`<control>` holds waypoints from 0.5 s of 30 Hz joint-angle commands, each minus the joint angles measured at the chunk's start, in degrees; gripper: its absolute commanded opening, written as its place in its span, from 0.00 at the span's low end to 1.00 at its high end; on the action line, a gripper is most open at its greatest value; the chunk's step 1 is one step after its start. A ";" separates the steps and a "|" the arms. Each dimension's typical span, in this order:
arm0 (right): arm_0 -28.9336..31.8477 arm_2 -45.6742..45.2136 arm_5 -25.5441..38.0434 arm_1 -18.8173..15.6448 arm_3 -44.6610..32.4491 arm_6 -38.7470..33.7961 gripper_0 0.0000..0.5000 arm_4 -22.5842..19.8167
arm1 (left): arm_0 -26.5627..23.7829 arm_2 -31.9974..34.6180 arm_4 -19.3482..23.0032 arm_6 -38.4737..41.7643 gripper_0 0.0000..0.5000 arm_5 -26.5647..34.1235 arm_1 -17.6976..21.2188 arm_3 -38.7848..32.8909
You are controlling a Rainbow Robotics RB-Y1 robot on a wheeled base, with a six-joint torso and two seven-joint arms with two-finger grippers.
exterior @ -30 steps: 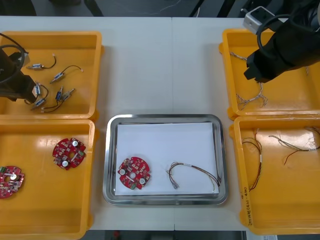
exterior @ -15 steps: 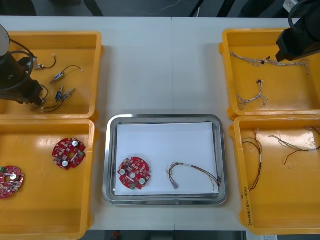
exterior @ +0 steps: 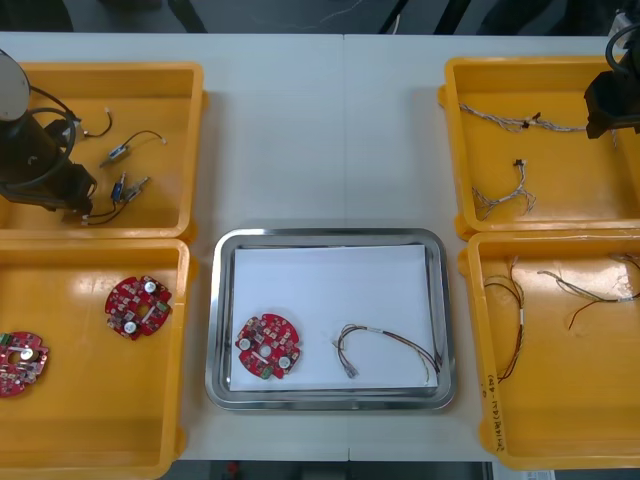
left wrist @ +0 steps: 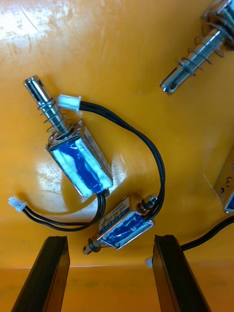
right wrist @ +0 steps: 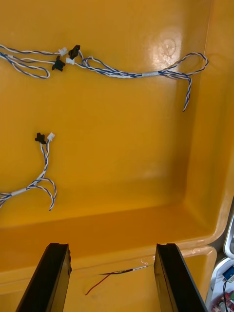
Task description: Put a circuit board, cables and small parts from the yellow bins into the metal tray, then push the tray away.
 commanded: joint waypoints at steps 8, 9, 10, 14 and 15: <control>-4.84 -6.06 -7.22 3.93 4.78 -7.51 1.00 3.38 | -2.64 -0.55 0.39 -6.95 1.00 -1.78 -1.18 1.77; -4.93 -6.85 -7.84 4.37 5.57 -7.60 1.00 4.00 | -2.64 -1.17 0.39 -7.04 1.00 -2.40 -1.18 1.95; -4.84 -7.20 -8.19 4.55 5.92 -7.60 1.00 4.26 | -2.64 -1.61 0.48 -6.95 1.00 -2.75 -1.18 2.03; -4.93 -7.99 -11.35 5.60 9.00 -8.04 1.00 5.58 | -2.64 -3.19 0.83 -6.95 1.00 -4.42 -1.18 2.47; -5.02 -7.99 -11.79 5.78 9.35 -8.13 1.00 5.84 | -2.72 -3.19 0.92 -6.95 1.00 -4.42 -1.18 2.47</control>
